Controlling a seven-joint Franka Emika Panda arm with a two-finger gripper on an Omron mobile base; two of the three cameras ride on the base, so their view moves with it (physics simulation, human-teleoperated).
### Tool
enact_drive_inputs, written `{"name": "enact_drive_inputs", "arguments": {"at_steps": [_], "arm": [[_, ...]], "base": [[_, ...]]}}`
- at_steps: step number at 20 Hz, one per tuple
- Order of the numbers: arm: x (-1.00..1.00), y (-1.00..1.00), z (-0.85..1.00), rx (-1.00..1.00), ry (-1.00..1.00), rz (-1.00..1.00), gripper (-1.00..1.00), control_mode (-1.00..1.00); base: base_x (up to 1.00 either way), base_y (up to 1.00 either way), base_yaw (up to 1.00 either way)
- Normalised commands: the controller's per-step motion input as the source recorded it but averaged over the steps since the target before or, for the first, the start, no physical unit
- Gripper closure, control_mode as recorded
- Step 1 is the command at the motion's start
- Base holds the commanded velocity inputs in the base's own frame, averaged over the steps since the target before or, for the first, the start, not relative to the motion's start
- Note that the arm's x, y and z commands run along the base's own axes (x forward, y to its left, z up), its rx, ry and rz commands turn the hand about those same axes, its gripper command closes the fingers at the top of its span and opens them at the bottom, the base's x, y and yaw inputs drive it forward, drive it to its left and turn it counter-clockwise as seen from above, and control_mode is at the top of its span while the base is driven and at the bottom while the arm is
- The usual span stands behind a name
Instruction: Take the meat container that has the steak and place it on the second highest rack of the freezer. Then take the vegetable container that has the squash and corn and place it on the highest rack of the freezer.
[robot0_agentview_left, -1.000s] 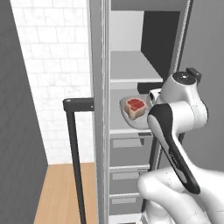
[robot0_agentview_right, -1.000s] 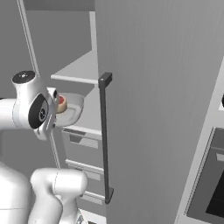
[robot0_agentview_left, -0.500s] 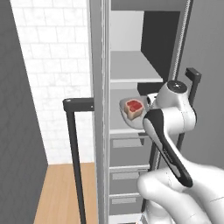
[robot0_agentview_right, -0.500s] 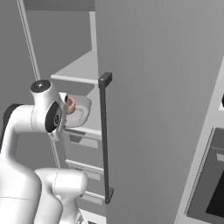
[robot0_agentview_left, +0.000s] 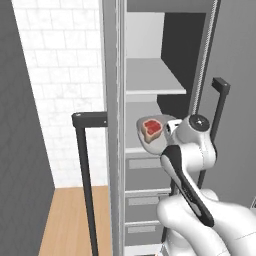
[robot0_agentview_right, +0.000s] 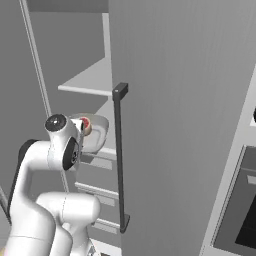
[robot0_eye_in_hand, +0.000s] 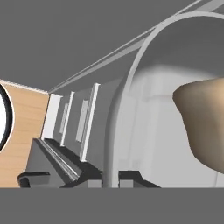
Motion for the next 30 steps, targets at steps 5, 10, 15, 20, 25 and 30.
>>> {"name": "enact_drive_inputs", "arguments": {"at_steps": [5,10,15,20,25,30], "arm": [[0.5,0.0,-0.18,0.01,0.0,-0.01,1.0,-1.0],[0.57,0.0,-0.04,0.01,0.0,-0.02,1.0,-1.0],[0.61,0.0,0.0,0.03,0.0,-0.02,1.0,-1.0],[0.55,0.0,-0.02,0.01,0.0,-0.01,1.0,-1.0],[0.39,0.0,-0.36,0.0,-0.01,0.0,1.0,-1.0],[0.33,-0.03,-0.3,0.0,0.0,0.0,1.0,-1.0]], "base": [[0.0,0.0,0.0],[0.0,0.0,0.0],[0.0,0.0,0.0],[0.0,0.0,0.0],[0.0,0.0,0.0],[0.0,0.0,0.0]]}}
